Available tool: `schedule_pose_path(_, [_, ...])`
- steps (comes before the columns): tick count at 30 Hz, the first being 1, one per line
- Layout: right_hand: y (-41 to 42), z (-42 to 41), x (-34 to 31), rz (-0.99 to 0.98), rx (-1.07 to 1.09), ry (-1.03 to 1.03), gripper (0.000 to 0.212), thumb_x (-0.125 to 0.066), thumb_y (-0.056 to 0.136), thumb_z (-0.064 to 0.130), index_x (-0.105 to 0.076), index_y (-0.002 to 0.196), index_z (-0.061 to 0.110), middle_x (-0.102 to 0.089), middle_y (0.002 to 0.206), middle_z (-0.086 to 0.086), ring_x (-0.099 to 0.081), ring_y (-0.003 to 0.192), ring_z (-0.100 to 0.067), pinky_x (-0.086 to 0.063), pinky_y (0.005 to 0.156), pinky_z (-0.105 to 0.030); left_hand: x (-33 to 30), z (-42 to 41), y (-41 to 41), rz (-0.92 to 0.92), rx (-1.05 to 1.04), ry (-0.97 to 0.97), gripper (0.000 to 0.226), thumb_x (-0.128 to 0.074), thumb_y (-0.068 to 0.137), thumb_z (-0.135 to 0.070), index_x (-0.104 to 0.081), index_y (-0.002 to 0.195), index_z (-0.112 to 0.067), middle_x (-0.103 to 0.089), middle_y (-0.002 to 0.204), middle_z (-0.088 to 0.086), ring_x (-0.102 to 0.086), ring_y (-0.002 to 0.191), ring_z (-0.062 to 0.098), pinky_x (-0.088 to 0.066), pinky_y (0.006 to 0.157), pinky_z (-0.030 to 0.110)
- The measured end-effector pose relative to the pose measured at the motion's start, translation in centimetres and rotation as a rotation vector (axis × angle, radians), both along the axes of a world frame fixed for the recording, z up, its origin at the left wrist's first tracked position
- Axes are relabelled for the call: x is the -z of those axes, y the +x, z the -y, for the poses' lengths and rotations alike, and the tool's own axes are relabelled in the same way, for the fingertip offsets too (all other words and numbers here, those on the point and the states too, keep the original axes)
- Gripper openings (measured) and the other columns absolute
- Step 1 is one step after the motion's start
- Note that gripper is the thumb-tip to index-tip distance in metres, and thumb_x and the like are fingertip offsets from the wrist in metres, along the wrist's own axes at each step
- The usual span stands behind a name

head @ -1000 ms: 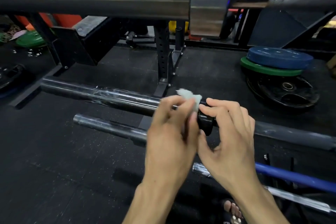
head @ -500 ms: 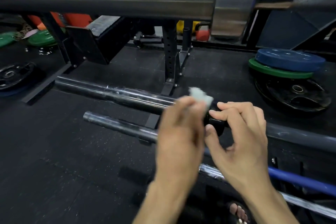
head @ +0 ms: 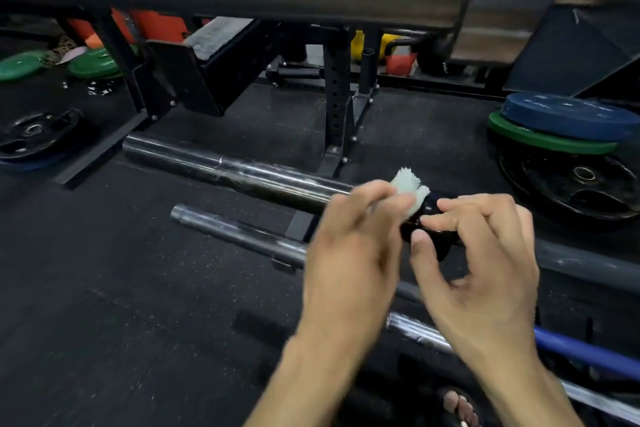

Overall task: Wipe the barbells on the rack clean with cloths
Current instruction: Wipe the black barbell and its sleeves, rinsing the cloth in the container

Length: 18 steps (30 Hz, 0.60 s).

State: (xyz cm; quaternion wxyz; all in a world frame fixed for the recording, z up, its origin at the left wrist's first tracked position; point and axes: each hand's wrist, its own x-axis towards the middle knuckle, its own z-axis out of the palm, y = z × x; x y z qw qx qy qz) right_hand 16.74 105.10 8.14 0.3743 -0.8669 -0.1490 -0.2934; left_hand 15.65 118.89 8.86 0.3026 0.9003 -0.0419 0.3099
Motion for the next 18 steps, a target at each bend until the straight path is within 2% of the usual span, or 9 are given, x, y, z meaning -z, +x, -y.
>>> schedule_pose_path(2, [-0.1,0.4,-0.3,-0.062,0.003,-0.003,0.017,-0.064,0.088,0.028,-0.067,0.102,0.020,-0.051,0.111,0.013,-0.048,0.107,-0.019,-0.037,0.093,-0.034,0.2,-3.8,0.9,0.018,-0.119,-0.023,0.026,-0.062,0.094,-0.006,-0.074,0.114,-0.017,-0.068,0.120,-0.001,-0.063,0.108,0.017,-0.052,0.096,0.036])
schedule_pose_path(4, [-0.2,0.6,-0.3,-0.167,0.036,-0.060,0.039,-0.060,0.090,0.038,-0.062,0.126,0.023,-0.044,0.125,0.016,-0.040,0.112,-0.007,-0.034,0.099,-0.034,-0.2,-7.8,1.5,0.045,-0.319,-0.103,0.025,-0.060,0.095,-0.003,-0.075,0.112,-0.013,-0.070,0.116,0.000,-0.065,0.106,0.017,-0.053,0.094,0.038])
schedule_pose_path(6, [0.0,0.5,-0.2,-0.225,0.063,-0.143,0.054,-0.050,0.095,0.046,-0.051,0.143,0.020,-0.042,0.144,0.010,-0.039,0.124,-0.009,-0.026,0.108,-0.032,-0.8,-8.4,1.8,0.006,-0.421,-0.110,0.028,-0.057,0.098,-0.003,-0.076,0.114,-0.015,-0.070,0.118,-0.002,-0.065,0.107,0.016,-0.053,0.092,0.031])
schedule_pose_path(7, [0.1,0.3,-0.1,-0.235,0.063,-0.169,0.056,-0.046,0.098,0.048,-0.048,0.146,0.018,-0.044,0.148,0.006,-0.039,0.129,-0.012,-0.021,0.110,-0.028,-0.9,-7.1,1.9,-0.001,-0.400,-0.077,0.030,-0.057,0.096,-0.001,-0.076,0.114,-0.016,-0.071,0.118,-0.002,-0.066,0.107,0.017,-0.053,0.091,0.029])
schedule_pose_path(11, [0.3,-0.4,-0.1,-0.216,0.095,-0.156,0.051,-0.044,0.099,0.045,-0.051,0.140,0.016,-0.054,0.140,0.001,-0.042,0.126,-0.020,-0.021,0.103,-0.028,-0.4,-0.6,0.0,0.031,-0.074,0.024,0.031,-0.064,0.094,-0.005,-0.073,0.117,-0.024,-0.067,0.122,-0.004,-0.063,0.107,0.015,-0.054,0.091,0.031])
schedule_pose_path(13, [0.3,-0.3,0.1,-0.180,0.095,-0.133,0.049,-0.049,0.097,0.043,-0.053,0.138,0.016,-0.055,0.138,0.002,-0.043,0.125,-0.019,-0.022,0.103,-0.027,-0.2,-1.9,0.1,0.022,-0.015,0.001,0.032,-0.068,0.093,-0.006,-0.073,0.117,-0.026,-0.066,0.123,-0.008,-0.062,0.109,0.013,-0.053,0.093,0.030])
schedule_pose_path(16, [-0.2,0.1,0.4,-0.148,0.044,-0.074,0.049,-0.058,0.093,0.039,-0.054,0.136,0.016,-0.053,0.139,0.007,-0.039,0.126,-0.009,-0.021,0.108,-0.021,-0.2,-7.2,1.0,0.056,-0.259,-0.136,0.023,-0.062,0.097,-0.005,-0.075,0.110,-0.019,-0.071,0.112,-0.004,-0.067,0.100,0.013,-0.054,0.091,0.033])
schedule_pose_path(18, [-0.3,0.1,0.6,-0.122,0.023,-0.046,0.048,-0.064,0.088,0.034,-0.056,0.132,0.015,-0.053,0.137,0.007,-0.039,0.126,-0.011,-0.026,0.108,-0.026,-0.7,-8.9,1.4,0.060,-0.380,-0.223,0.024,-0.056,0.099,-0.006,-0.075,0.111,-0.016,-0.070,0.110,-0.005,-0.068,0.095,0.013,-0.054,0.088,0.025])
